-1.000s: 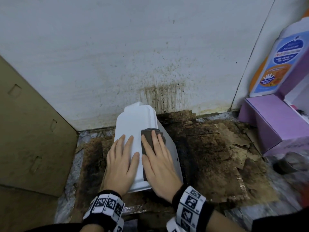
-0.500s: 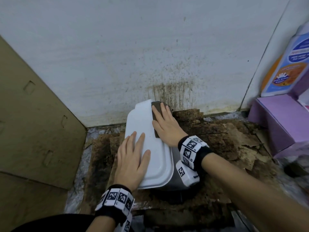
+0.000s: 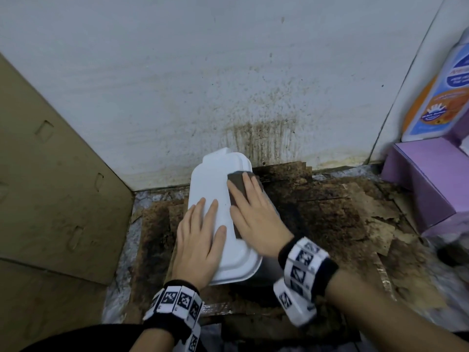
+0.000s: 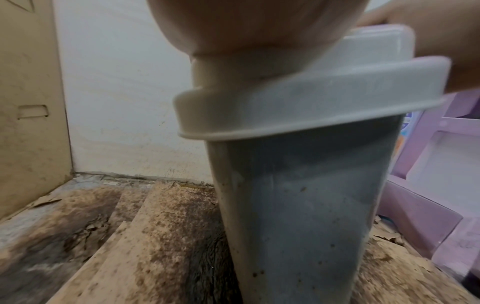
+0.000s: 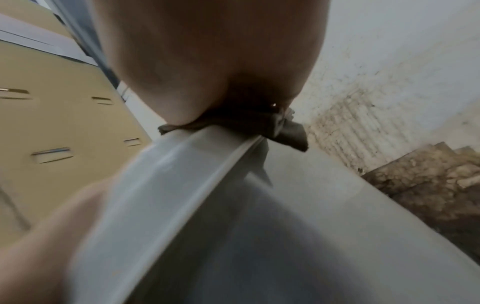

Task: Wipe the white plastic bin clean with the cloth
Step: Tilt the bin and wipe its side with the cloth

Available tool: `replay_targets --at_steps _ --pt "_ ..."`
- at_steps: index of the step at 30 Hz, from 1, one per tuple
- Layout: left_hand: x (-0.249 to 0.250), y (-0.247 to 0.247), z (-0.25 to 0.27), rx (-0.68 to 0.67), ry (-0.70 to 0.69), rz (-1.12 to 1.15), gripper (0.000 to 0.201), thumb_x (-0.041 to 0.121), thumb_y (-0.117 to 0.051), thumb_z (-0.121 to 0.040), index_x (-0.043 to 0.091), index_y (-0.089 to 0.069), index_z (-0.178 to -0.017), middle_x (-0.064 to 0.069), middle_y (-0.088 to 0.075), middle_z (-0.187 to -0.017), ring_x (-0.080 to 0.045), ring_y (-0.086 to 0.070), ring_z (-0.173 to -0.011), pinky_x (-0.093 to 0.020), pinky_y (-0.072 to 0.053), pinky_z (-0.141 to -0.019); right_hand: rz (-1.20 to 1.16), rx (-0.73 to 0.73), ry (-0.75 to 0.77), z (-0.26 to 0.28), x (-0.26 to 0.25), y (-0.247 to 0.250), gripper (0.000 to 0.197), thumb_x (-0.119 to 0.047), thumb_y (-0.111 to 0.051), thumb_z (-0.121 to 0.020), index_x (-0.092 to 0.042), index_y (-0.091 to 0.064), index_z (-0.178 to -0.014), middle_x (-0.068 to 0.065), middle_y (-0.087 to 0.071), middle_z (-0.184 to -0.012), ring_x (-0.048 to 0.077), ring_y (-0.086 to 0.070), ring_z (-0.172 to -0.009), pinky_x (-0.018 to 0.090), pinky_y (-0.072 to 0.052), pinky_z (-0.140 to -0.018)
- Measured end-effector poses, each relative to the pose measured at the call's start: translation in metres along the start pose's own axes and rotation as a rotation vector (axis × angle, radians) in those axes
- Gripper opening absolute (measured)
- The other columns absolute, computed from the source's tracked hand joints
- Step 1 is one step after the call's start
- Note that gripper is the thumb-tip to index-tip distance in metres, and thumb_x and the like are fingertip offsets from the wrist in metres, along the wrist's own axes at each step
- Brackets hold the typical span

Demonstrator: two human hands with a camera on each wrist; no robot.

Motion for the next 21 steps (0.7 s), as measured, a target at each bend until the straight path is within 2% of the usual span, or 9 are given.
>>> replay_targets --at_steps 4,7,10,13,16,19,21 --pt "0.005 0.001 0.0 -0.013 0.007 0.012 0.063 0.062 -0.014 -0.099 0.042 -0.011 -0.16 0.014 -0.002 -0.17 -0.013 0.002 -0.156 -0.045 -0.006 -0.127 -0.061 -0.075 -0.023 -0.058 0.022 0.016 0.06 -0.044 -0.02 -0.107 -0.028 0.002 -0.16 0.002 0.02 -0.167 0.022 0.021 -0.153 0.047 -0.001 -0.126" --pt "0.01 0.001 -0.002 0.003 0.001 0.002 0.065 0.061 -0.016 -0.099 0.04 -0.016 -0.16 0.01 -0.008 -0.17 -0.017 -0.003 -0.156 -0.047 -0.008 -0.126 -0.156 -0.074 -0.029 -0.068 0.031 0.024 0.059 -0.039 -0.025 -0.108 -0.027 0.0 -0.16 0.003 0.02 -0.167 0.021 0.021 -0.153 0.042 0.003 -0.125" --pt "0.016 0.0 -0.002 0.008 -0.013 -0.007 0.065 0.06 -0.017 -0.099 0.038 -0.018 -0.16 0.009 -0.01 -0.169 -0.018 -0.005 -0.155 -0.046 -0.008 -0.126 -0.224 -0.033 -0.025 -0.052 0.033 0.021 0.057 -0.037 -0.026 -0.109 -0.028 -0.003 -0.16 -0.002 0.02 -0.167 0.017 0.022 -0.153 0.038 0.006 -0.124" --pt "0.02 -0.003 -0.003 0.01 -0.024 -0.015 0.062 0.058 -0.02 -0.1 0.038 -0.018 -0.159 0.008 -0.011 -0.169 -0.019 -0.007 -0.155 -0.046 -0.01 -0.126 -0.199 0.042 0.031 -0.017 0.032 0.01 0.052 -0.034 -0.024 -0.109 -0.025 -0.017 -0.159 -0.004 0.016 -0.168 0.015 0.025 -0.152 0.039 0.007 -0.126" --pt "0.024 -0.006 -0.005 0.016 -0.029 -0.033 0.062 0.057 -0.021 -0.101 0.037 -0.019 -0.159 0.006 -0.012 -0.169 -0.02 -0.009 -0.154 -0.047 -0.012 -0.126 -0.281 0.148 0.005 0.031 0.018 -0.005 0.053 -0.031 -0.026 -0.108 -0.034 -0.011 -0.159 -0.009 0.014 -0.168 0.006 0.022 -0.152 0.028 0.007 -0.124" --pt "0.025 -0.007 -0.003 0.011 -0.034 -0.054 0.062 0.056 -0.02 -0.101 0.036 -0.017 -0.16 0.005 -0.011 -0.169 -0.02 -0.008 -0.155 -0.045 -0.01 -0.126 -0.15 0.237 0.014 0.056 0.008 -0.019 0.055 -0.035 -0.02 -0.104 -0.032 -0.014 -0.159 -0.005 0.004 -0.169 0.009 0.015 -0.154 0.03 0.003 -0.125" --pt "0.025 -0.007 -0.003 0.006 -0.03 -0.064 0.062 0.056 -0.019 -0.101 0.036 -0.015 -0.16 0.004 -0.01 -0.169 -0.02 -0.007 -0.155 -0.046 -0.01 -0.126 -0.11 0.229 0.005 0.054 0.008 -0.018 0.056 -0.037 -0.019 -0.103 -0.032 -0.014 -0.159 -0.004 0.004 -0.169 0.009 0.015 -0.154 0.03 0.002 -0.126"
Point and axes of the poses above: each hand's wrist, its own z-axis away from the middle knuckle, its own y-axis out of the back of the hand, x = y × z, the point moved 1 cm from there along -z, towards the middle knuckle
